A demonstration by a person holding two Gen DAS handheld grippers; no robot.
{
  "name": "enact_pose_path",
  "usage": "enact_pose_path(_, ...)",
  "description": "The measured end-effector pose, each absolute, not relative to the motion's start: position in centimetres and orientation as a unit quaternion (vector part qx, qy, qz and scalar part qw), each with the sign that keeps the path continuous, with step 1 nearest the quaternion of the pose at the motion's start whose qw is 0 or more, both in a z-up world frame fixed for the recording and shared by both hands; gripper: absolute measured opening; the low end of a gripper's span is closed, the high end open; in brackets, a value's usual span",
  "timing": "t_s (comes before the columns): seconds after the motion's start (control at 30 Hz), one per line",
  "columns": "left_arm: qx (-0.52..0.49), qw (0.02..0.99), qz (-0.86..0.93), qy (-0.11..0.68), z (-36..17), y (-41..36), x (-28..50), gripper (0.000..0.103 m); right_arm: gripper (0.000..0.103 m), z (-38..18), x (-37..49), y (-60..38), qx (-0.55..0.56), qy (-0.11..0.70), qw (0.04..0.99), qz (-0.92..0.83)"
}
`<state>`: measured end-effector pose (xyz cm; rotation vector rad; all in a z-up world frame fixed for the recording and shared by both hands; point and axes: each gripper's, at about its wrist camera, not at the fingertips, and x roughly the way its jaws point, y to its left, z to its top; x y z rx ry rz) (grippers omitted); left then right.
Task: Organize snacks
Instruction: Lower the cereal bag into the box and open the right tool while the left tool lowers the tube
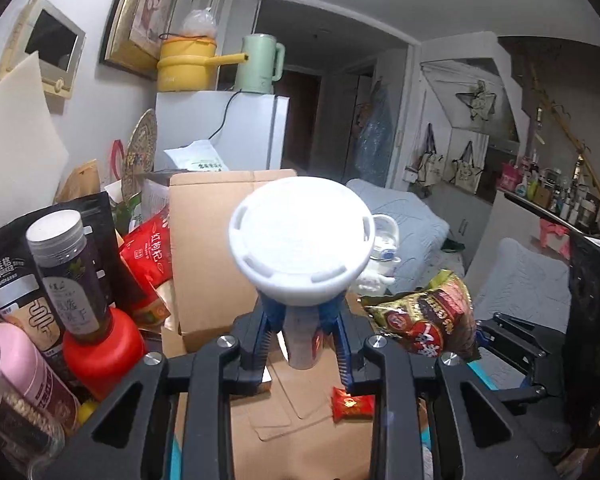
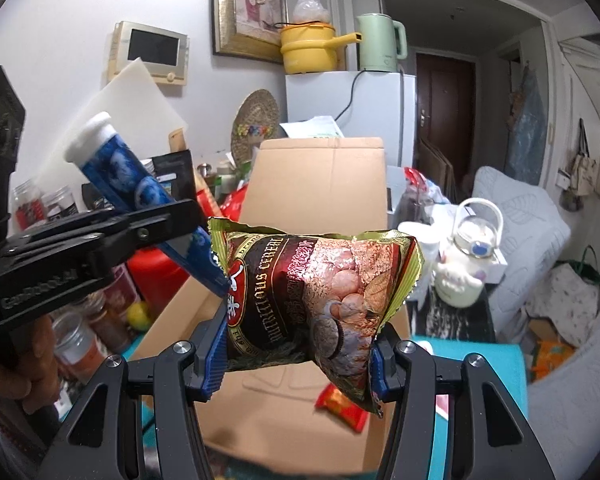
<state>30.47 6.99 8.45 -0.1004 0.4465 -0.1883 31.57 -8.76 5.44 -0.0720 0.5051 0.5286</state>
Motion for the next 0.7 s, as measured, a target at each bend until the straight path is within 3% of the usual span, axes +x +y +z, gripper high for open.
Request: enact_pose_path(0.7,-0.023,0.946,-0.049,0.319,2.1,7.1,38.1,0.028,0.055,-0.5,38.1,-6.7,-0.055,0.336,0.912,0.230)
